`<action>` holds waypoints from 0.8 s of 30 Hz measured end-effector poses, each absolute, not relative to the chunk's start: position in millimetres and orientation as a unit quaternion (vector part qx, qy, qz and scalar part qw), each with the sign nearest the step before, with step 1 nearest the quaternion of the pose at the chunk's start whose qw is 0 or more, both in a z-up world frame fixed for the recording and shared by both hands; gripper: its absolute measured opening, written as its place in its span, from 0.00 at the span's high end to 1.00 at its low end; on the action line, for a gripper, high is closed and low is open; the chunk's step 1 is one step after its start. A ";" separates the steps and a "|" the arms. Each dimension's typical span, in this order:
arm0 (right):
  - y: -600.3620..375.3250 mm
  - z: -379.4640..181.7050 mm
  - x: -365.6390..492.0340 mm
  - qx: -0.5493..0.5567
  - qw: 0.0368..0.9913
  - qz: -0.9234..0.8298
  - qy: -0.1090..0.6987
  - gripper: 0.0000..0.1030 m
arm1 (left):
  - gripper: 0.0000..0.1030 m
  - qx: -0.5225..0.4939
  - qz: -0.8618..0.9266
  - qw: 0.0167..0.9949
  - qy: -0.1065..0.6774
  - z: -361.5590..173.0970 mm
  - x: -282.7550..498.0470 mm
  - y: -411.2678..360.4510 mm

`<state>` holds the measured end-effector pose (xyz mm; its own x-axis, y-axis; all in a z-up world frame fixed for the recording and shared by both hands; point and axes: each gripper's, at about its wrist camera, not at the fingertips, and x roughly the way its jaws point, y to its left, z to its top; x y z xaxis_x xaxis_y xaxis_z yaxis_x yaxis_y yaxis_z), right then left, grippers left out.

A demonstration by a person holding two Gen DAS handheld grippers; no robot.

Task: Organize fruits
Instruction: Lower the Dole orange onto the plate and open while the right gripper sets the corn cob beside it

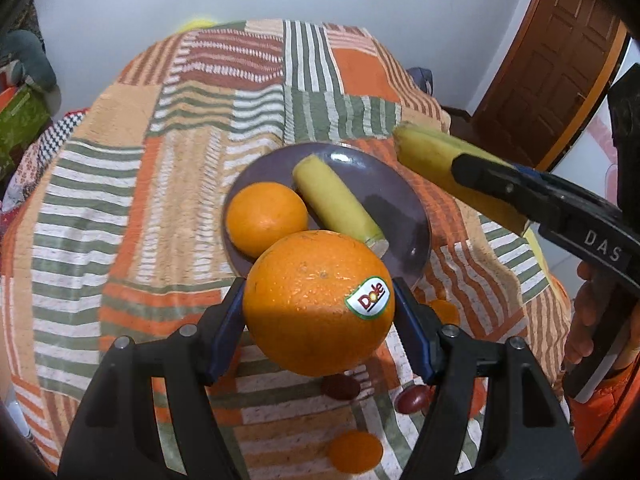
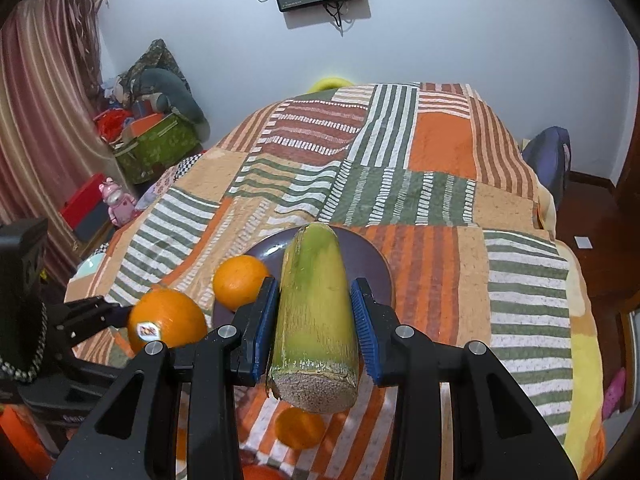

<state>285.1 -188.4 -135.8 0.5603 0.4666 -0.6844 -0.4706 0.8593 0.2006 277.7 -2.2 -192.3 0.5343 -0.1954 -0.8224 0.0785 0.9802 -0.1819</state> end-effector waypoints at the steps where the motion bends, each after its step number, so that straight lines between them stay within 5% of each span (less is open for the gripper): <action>1: -188.9 -138.4 287.1 -0.001 0.883 0.266 0.388 0.67 | 0.33 -0.063 -0.079 0.871 0.480 -195.5 280.3 -2.1; 24: -175.6 -191.6 331.9 -0.014 0.863 0.259 0.434 0.67 | 0.33 -0.046 -0.071 0.861 0.501 -231.8 325.8 -19.0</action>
